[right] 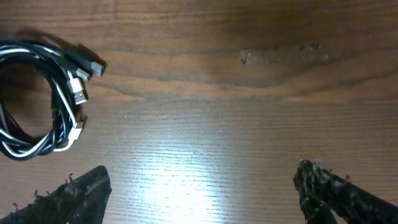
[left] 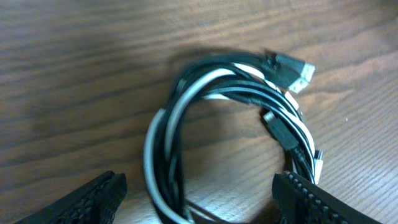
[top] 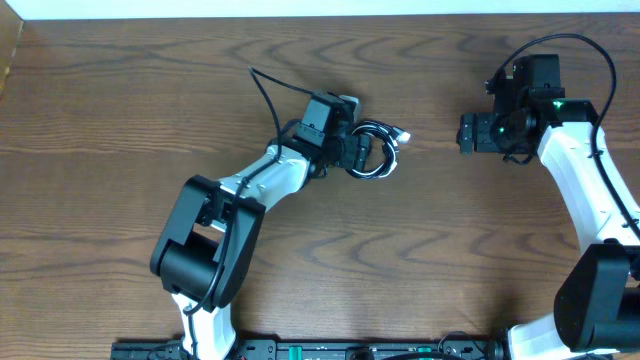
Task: Untangle cables
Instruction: 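Lower the left gripper onto the black-white cable coil and grasp it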
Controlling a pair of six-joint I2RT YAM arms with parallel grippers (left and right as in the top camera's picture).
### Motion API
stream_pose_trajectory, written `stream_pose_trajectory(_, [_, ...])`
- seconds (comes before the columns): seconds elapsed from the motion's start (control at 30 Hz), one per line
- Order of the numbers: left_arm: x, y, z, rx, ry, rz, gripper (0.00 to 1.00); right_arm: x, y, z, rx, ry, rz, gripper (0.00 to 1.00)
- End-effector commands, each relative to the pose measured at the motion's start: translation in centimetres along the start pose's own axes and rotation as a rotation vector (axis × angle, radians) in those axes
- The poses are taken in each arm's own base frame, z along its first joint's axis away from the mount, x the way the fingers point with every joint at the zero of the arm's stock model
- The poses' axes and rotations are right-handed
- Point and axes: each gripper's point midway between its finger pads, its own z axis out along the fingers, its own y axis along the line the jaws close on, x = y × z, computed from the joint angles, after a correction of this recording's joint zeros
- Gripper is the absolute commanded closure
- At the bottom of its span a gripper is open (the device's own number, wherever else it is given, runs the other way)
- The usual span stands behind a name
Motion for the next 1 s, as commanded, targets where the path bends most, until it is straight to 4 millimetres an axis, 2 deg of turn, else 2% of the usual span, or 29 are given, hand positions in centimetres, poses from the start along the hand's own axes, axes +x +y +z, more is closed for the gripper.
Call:
stream_pose_trajectory(0.0, [-0.3,-0.3,0.5,-0.014,-0.008,0.005,0.21,-0.4,-0.1,-0.4,0.007,-0.008,-0.003,0.15])
stream_pose_trajectory(0.1, [0.1,0.4,0.7,-0.075,-0.001,-0.022,0.24,-0.2,-0.2,-0.4,0.008,-0.001,-0.003,0.16])
stream_pose_trajectory(0.3, [0.3,0.3,0.8,-0.132,-0.009,0.001,0.3,-0.1,-0.2,-0.4,0.008,0.003,-0.002,0.16])
stream_pose_trajectory(0.53, [0.4,0.4,0.8,-0.147,-0.007,0.006,0.33,0.1,-0.2,-0.4,0.008,0.01,-0.001,0.16])
stream_pose_trajectory(0.7, [1.1,1.7,1.0,-0.216,0.013,0.004,0.34,0.2,-0.2,-0.4,0.008,0.014,-0.001,0.17])
stream_pose_trajectory(0.83, [1.5,1.8,1.2,-0.22,0.027,0.003,0.36,0.3,-0.2,-0.4,0.009,0.018,0.0,0.17])
stream_pose_trajectory(0.87, [1.5,1.8,1.2,-0.22,0.027,0.004,0.41,0.3,-0.2,-0.4,0.009,0.017,0.0,0.17])
stream_pose_trajectory(0.97, [1.5,1.7,1.2,-0.218,0.027,0.005,0.7,0.2,-0.2,-0.4,0.008,0.016,0.0,0.25])
